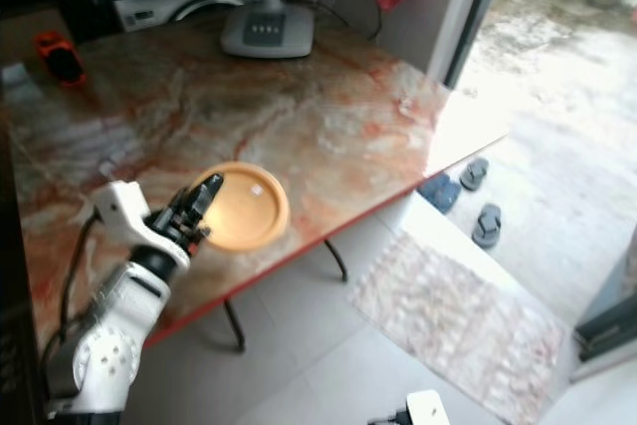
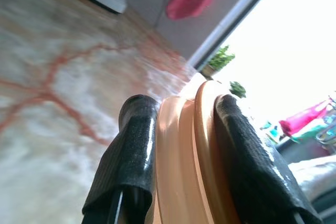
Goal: Restocking fridge
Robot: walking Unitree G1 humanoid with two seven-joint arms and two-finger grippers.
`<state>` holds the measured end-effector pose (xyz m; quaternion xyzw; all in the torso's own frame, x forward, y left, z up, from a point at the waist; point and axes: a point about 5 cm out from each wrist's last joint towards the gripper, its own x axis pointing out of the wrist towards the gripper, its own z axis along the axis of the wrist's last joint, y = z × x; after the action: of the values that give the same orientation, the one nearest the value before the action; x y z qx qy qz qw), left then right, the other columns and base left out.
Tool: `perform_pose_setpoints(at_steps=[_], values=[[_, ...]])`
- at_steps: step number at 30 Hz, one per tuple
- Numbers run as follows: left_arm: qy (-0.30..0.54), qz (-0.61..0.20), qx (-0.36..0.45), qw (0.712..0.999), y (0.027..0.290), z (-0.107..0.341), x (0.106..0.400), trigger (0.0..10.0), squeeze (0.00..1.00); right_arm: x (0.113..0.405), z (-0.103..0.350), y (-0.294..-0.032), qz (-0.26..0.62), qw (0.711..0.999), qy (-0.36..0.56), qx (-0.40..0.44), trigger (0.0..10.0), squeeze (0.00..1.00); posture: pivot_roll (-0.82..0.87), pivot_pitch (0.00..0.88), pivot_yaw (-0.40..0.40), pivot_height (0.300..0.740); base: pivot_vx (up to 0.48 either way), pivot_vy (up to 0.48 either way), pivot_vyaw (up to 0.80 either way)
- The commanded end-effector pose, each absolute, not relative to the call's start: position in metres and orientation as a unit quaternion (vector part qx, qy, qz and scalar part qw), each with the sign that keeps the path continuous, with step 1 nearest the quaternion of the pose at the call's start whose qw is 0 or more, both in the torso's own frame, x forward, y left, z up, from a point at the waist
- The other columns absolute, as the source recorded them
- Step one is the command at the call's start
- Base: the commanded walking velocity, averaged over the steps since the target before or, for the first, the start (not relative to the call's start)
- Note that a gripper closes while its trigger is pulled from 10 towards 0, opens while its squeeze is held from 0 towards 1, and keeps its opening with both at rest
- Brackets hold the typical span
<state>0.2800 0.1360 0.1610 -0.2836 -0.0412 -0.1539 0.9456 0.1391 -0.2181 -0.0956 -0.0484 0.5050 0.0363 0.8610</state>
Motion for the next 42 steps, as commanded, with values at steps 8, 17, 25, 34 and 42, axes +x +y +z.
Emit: perform_pose_setpoints(at_steps=[8,17,25,34,42], values=[[-0.052,-0.156,-0.283,0.945,0.1398,0.1667,0.2797,10.0,0.0,0.1315,-0.0995,-0.2122,0.041,0.855,0.515,-0.04,10.0,0.0,0.03,0.042,-0.005,0.74,0.0,0.0,-0.8],[-0.054,-0.165,-0.272,0.947,0.138,0.1673,0.279,10.0,0.0,0.1322,-0.0993,-0.2123,0.044,0.854,0.517,-0.042,10.0,0.0,0.03,0.047,-0.007,0.74,0.0,0.0,-0.8],[-0.052,-0.166,-0.281,0.944,0.1366,0.1671,0.279,10.0,0.0,0.1323,-0.0992,-0.2128,0.046,0.853,0.518,-0.044,10.0,0.0,0.02,0.048,-0.009,0.74,0.0,0.0,-0.8],[-0.052,-0.166,-0.282,0.944,0.1374,0.1663,0.2787,10.0,0.0,0.1323,-0.0993,-0.2125,0.048,0.852,0.519,-0.043,10.0,0.0,0.03,0.05,-0.008,0.74,0.0,0.0,-0.8],[-0.038,-0.183,-0.278,0.942,0.1325,0.1631,0.2781,10.0,0.0,0.1325,-0.0994,-0.212,0.049,0.852,0.519,-0.042,10.0,0.0,0.03,0.05,-0.007,0.74,0.0,0.0,-0.8]])
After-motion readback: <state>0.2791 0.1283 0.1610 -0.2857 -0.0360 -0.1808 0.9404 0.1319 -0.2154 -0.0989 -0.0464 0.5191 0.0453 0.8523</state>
